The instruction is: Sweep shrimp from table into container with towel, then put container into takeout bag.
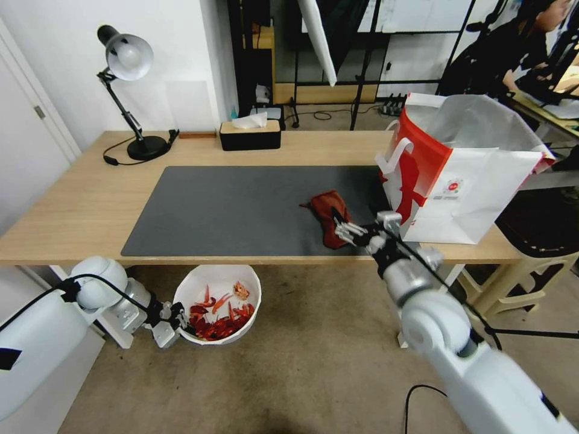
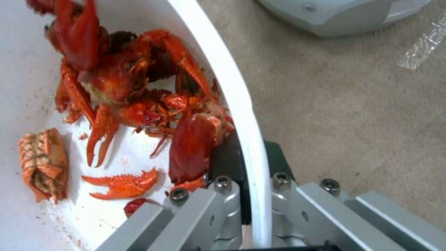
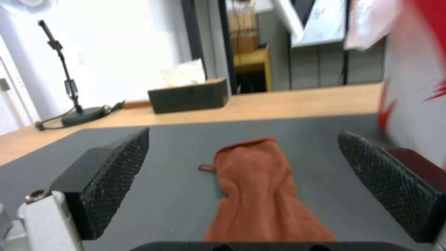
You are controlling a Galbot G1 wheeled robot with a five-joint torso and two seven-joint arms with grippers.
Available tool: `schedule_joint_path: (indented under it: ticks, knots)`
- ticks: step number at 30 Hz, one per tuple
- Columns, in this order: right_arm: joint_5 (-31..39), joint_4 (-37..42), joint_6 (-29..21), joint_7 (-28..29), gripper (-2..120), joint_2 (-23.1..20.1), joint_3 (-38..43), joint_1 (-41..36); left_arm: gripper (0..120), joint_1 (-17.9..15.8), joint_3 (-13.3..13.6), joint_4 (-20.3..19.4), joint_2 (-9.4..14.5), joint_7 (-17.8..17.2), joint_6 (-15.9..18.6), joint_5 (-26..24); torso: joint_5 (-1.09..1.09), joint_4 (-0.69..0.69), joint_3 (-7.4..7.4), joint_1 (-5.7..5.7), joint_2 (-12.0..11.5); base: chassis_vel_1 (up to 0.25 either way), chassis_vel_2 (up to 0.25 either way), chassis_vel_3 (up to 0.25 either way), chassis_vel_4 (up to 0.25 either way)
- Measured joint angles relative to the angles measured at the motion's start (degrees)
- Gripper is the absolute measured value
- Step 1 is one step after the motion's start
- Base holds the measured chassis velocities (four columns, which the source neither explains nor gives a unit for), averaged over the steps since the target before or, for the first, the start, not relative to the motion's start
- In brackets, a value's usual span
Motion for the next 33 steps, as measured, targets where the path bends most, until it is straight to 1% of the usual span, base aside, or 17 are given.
schedule_joint_path:
  ticks: [2,3,7,8,11,12,13,15,16,18,19,22,24,25,28,29,33]
  knots:
    - [-3.3,0.9,3.6,-0.3,100,1.3,2.1,-4.3,0,1.1,-0.5,-1.0,0.1,-0.1,-0.2,0.1,0.0,0.0,0.0,0.0,0.0,0.0,0.0,0.0,0.0]
    - [-3.3,0.9,3.6,-0.3,100,1.3,2.1,-4.3,0,1.1,-0.5,-1.0,0.1,-0.1,-0.2,0.1,0.0,0.0,0.0,0.0,0.0,0.0,0.0,0.0,0.0]
    - [-6.3,1.8,7.3,-1.9,100,2.6,6.3,-11.3,0,4.4,-2.1,-4.3,1.0,-0.7,-0.8,1.0,0.01,-0.02,0.0,0.0,0.0,0.0,0.0,0.0,0.0]
    - [-6.3,1.8,7.3,-1.9,100,2.6,6.3,-11.3,0,4.4,-2.1,-4.3,1.0,-0.7,-0.8,1.0,0.01,-0.02,0.0,0.0,0.0,0.0,0.0,0.0,0.0]
    - [-6.9,1.7,8.6,-2.6,100,2.9,7.7,-13.9,0,8.8,-3.4,-8.0,2.1,-1.7,-1.5,1.8,0.01,0.0,-0.01,0.0,0.0,0.0,0.0,0.0,0.0]
    - [-6.9,1.7,8.6,-2.6,100,2.9,7.7,-13.9,0,8.8,-3.4,-8.0,2.1,-1.7,-1.5,1.8,0.01,0.0,-0.01,0.0,0.0,0.0,0.0,0.0,0.0]
    - [-7.0,1.5,8.9,-2.9,100,3.2,8.1,-14.5,0,10.9,-4.0,-9.8,2.7,-2.2,-1.6,2.2,0.0,0.01,-0.01,0.0,0.0,0.0,0.0,0.0,0.0]
    - [-7.3,1.3,9.1,-3.2,100,3.4,8.2,-14.9,0,13.4,-5.0,-11.9,3.2,-2.6,-1.7,2.4,0.0,0.02,0.0,0.0,0.0,0.0,0.0,0.0,0.0]
    - [-7.3,1.3,9.1,-3.2,100,3.4,8.2,-14.9,0,13.4,-5.0,-11.9,3.2,-2.6,-1.7,2.4,0.0,0.02,0.0,0.0,0.0,0.0,0.0,0.0,0.0]
    - [-7.7,0.8,9.4,-3.5,100,3.7,8.1,-15.0,0,16.6,-7.5,-14.7,3.5,-3.2,-2.4,2.9,0.0,0.02,-0.01,0.01,0.0,0.0,0.0,0.0,0.0]
    - [-7.7,0.8,9.4,-3.5,100,3.7,8.1,-15.0,0,16.6,-7.5,-14.7,3.5,-3.2,-2.4,2.9,0.0,0.02,-0.01,0.01,0.0,0.0,0.0,0.0,0.0]
    - [-8.1,-0.2,9.9,-3.8,100,3.9,8.0,-15.0,0,19.4,-10.5,-19.6,4.7,-3.6,-3.0,2.7,0.01,0.02,0.0,0.01,0.0,0.0,0.0,0.0,0.0]
    - [-8.1,-0.3,10.0,-3.9,100,3.9,8.0,-15.1,0,19.5,-10.7,-20.0,4.8,-3.6,-3.0,2.5,0.01,0.02,0.0,0.01,0.0,0.0,0.0,0.0,0.0]
    - [-8.3,-0.5,10.2,-4.1,100,4.1,8.2,-15.4,0,19.5,-11.1,-21.7,5.3,-3.7,-3.0,1.7,0.01,0.01,0.0,0.01,0.0,0.0,0.0,0.0,0.0]
    - [-8.4,-0.7,10.5,-4.6,100,4.3,8.3,-15.8,0,19.1,-11.6,-24.4,6.0,-3.9,-2.1,-0.5,0.0,-0.01,0.0,0.01,0.0,0.0,0.0,0.0,0.0]
    - [-8.4,-0.7,10.5,-4.6,100,4.3,8.3,-15.8,0,19.1,-11.6,-24.4,6.0,-3.9,-2.1,-0.5,0.0,-0.01,0.0,0.01,0.0,0.0,0.0,0.0,0.0]
    - [-8.6,-0.9,10.6,-4.8,100,4.5,7.7,-15.6,0,17.1,-12.5,-27.3,7.6,-2.9,1.5,-7.2,0.01,0.0,0.0,0.01,0.0,0.0,0.0,0.0,0.0]
